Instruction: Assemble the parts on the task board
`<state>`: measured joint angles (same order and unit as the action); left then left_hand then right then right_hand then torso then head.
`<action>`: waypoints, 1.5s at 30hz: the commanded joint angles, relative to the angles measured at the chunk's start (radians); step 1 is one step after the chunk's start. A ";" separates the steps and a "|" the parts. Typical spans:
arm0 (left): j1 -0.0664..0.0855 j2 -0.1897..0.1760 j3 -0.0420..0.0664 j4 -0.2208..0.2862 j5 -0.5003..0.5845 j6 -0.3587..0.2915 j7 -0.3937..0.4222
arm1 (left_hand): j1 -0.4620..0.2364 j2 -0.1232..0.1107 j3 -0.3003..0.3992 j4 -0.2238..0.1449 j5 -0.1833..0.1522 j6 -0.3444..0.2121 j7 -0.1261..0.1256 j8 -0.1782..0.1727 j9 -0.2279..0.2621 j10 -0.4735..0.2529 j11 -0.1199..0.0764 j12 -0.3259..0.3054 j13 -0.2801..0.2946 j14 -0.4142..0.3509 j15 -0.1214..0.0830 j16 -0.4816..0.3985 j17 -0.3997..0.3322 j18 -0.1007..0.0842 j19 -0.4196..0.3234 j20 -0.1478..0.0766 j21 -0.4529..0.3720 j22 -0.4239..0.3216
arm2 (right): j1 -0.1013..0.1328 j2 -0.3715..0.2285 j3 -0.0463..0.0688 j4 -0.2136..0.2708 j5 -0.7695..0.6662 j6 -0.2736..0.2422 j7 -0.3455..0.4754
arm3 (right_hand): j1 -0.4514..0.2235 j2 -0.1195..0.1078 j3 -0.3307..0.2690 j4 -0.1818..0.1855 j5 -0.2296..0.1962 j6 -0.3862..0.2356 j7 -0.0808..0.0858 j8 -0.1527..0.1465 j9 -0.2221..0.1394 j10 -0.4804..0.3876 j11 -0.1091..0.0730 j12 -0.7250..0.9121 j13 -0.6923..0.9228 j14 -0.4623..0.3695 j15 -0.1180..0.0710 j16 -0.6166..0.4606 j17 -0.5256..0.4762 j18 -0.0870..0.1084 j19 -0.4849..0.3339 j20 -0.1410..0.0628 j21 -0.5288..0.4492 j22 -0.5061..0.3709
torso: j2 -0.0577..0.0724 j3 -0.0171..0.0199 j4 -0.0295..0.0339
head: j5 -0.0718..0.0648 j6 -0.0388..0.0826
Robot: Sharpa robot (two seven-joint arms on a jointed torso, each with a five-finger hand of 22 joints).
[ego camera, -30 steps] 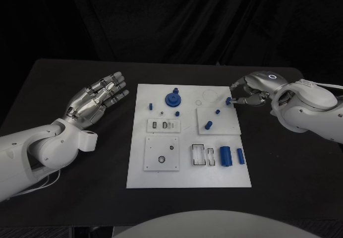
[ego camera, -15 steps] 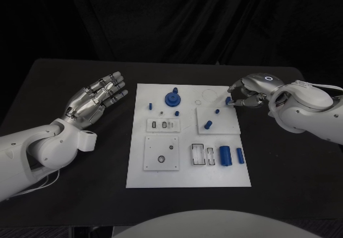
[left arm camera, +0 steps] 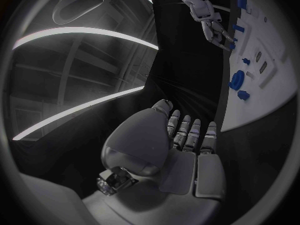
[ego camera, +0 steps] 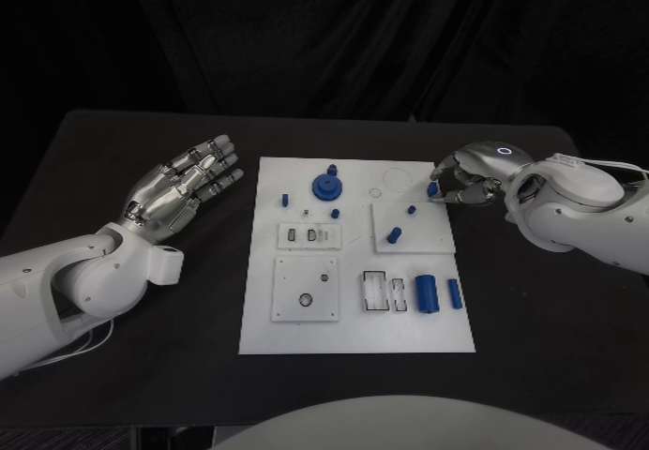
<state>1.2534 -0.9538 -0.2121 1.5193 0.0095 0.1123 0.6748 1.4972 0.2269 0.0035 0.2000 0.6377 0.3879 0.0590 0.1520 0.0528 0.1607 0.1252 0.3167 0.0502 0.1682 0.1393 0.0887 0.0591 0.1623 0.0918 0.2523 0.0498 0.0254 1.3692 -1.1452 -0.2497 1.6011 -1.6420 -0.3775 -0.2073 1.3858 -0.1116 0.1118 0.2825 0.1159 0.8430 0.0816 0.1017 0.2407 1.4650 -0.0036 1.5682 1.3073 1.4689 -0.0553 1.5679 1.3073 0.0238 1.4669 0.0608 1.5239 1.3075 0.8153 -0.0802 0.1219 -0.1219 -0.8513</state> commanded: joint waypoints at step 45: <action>-0.005 -0.008 0.001 0.014 -0.001 0.022 -0.013 | -0.009 0.002 0.011 0.000 -0.001 -0.008 0.001 -0.008 -0.001 -0.008 0.002 -0.003 -0.001 -0.004 0.008 0.001 -0.002 0.019 0.000 0.010 0.000 0.000 | 0.002 0.002 0.002 0.047 -0.003 -0.189 0.040 | 0.089 0.057 0.022 -0.047 0.273 0.142 -0.020 0.104 0.161 0.106 -0.019 0.003 0.263 0.102 -0.020 0.003 0.264 -0.010 0.071 -0.022 -0.006 0.245 | 0.001 0.0004 -0.0007 | 0.017 0.001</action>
<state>1.2501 -0.9615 -0.2121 1.5292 0.0094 0.1223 0.6552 1.4972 0.2269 0.0092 0.1998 0.6377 0.3879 0.0590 0.1479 0.0528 0.1572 0.1287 0.3167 0.0502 0.1647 0.1429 0.0887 0.0583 0.1623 0.0920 0.2525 0.0498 0.0254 1.3671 -1.1414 -0.2489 1.6356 -1.6414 -0.4831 -0.1893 1.4649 -0.0538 0.1298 0.2395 0.3858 0.9717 0.0703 0.2024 0.3781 1.4685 -0.0145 1.5682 1.3073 1.4654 -0.0662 1.5679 1.3073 0.0237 1.4671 0.0464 1.5127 1.3080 0.8155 -0.0801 0.1217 -0.1063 -0.8491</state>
